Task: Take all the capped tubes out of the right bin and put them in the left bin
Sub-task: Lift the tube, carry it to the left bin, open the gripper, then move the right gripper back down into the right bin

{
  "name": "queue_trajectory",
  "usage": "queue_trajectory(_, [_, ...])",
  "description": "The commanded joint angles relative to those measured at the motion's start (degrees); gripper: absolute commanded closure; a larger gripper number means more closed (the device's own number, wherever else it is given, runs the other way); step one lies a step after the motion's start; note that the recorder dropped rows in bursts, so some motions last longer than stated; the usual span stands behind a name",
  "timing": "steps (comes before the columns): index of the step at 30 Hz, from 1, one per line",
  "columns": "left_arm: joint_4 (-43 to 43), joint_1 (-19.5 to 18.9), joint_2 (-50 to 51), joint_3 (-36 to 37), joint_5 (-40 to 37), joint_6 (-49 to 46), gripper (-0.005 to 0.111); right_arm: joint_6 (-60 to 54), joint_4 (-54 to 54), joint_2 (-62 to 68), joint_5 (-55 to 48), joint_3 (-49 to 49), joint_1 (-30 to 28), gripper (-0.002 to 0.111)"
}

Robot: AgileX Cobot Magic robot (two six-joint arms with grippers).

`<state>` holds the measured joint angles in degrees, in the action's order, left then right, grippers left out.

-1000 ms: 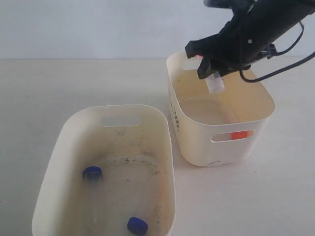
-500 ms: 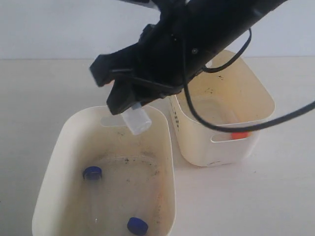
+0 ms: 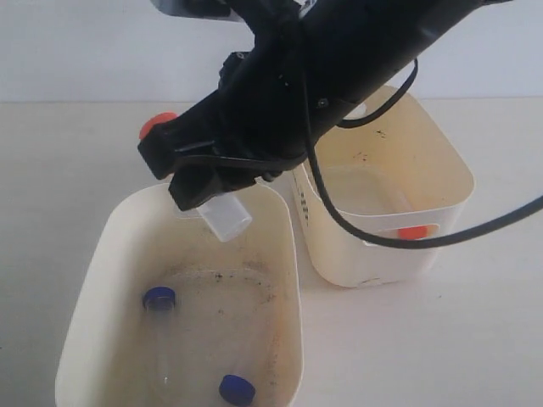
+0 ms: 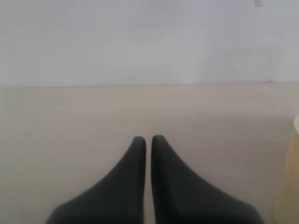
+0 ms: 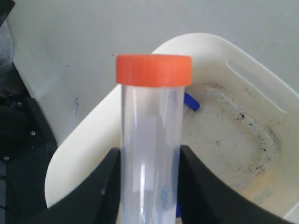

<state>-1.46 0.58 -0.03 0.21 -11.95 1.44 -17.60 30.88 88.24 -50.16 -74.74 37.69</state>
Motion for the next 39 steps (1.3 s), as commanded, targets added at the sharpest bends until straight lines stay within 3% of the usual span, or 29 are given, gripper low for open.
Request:
queue_trajectory(1, [0.36,-0.02,0.03,-0.21,0.35,0.54,0.102,0.85,0.36,-0.53,0.24,0.15,-0.02,0.096])
queue_trajectory(3, [0.36,-0.02,0.03,-0.21,0.35,0.54,0.102,2.47,0.36,-0.1,-0.41,0.15,-0.02,0.077])
queue_trajectory(7, [0.36,-0.02,0.03,-0.21,0.35,0.54,0.102,2.62,0.16,1.38,-1.24,0.3,0.07,0.021])
queue_trajectory(9, [0.36,-0.02,0.03,-0.21,0.35,0.54,0.102,2.53,0.16,2.29,-1.77,0.3,0.07,0.012])
queue_trajectory(13, [0.36,-0.02,0.03,-0.21,0.35,0.54,0.102,2.53,0.16,3.1,-1.41,0.3,0.07,0.021])
queue_trajectory(19, [0.36,-0.02,0.03,-0.21,0.35,0.54,0.102,3.59,-6.48,2.05,-0.93,-2.23,-1.94,0.064])
queue_trajectory(21, [0.36,-0.02,0.03,-0.21,0.35,0.54,0.102,6.11,-11.1,1.94,-2.23,-4.74,-4.29,0.072])
queue_trajectory(29, [0.36,-0.02,0.03,-0.21,0.35,0.54,0.102,19.86,-27.99,7.33,-11.4,-16.86,-12.24,0.072])
queue_trajectory(39, [0.36,-0.02,0.03,-0.21,0.35,0.54,0.102,25.89,-37.08,19.43,-19.81,-20.57,-13.79,0.072])
